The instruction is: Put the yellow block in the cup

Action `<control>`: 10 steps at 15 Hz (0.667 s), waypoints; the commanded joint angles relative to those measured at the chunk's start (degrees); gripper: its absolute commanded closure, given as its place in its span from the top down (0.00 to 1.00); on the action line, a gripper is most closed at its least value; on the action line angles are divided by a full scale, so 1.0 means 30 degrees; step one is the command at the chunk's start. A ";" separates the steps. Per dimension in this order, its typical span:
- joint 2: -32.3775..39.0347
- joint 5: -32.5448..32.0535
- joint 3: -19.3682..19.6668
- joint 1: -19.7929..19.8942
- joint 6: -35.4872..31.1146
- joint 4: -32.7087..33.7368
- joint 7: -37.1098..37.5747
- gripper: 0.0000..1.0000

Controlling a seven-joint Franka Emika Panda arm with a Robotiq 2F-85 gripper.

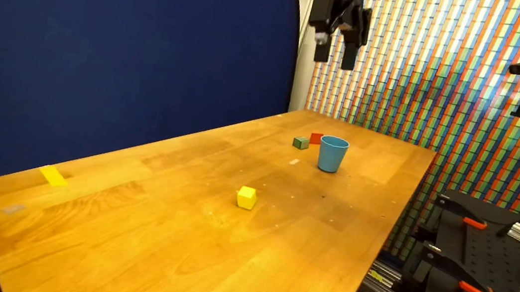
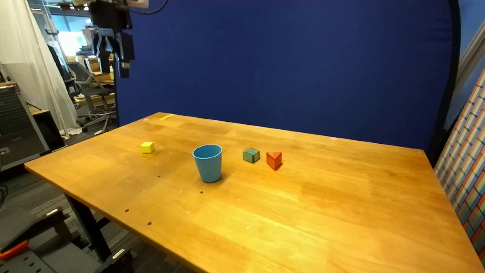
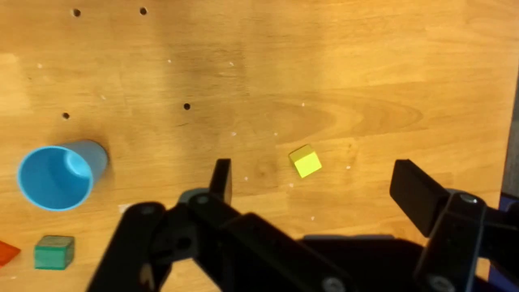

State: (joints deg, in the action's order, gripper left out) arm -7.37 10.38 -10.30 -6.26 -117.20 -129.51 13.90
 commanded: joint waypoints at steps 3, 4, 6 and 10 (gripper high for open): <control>0.5588 -0.2957 -0.1390 -0.2004 -0.4058 0.1819 0.1358 1.00; 0.6505 -0.3392 -0.1237 -0.2254 -0.4537 0.2200 0.1402 1.00; 0.8042 -0.4039 -0.0849 -0.2621 -0.5146 0.2904 0.1278 1.00; 1.0671 -0.3971 -0.0316 -0.2720 -0.5712 0.4243 0.0616 1.00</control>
State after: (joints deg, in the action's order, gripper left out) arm 19.07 -1.28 -12.95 -13.40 -133.56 -121.46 17.20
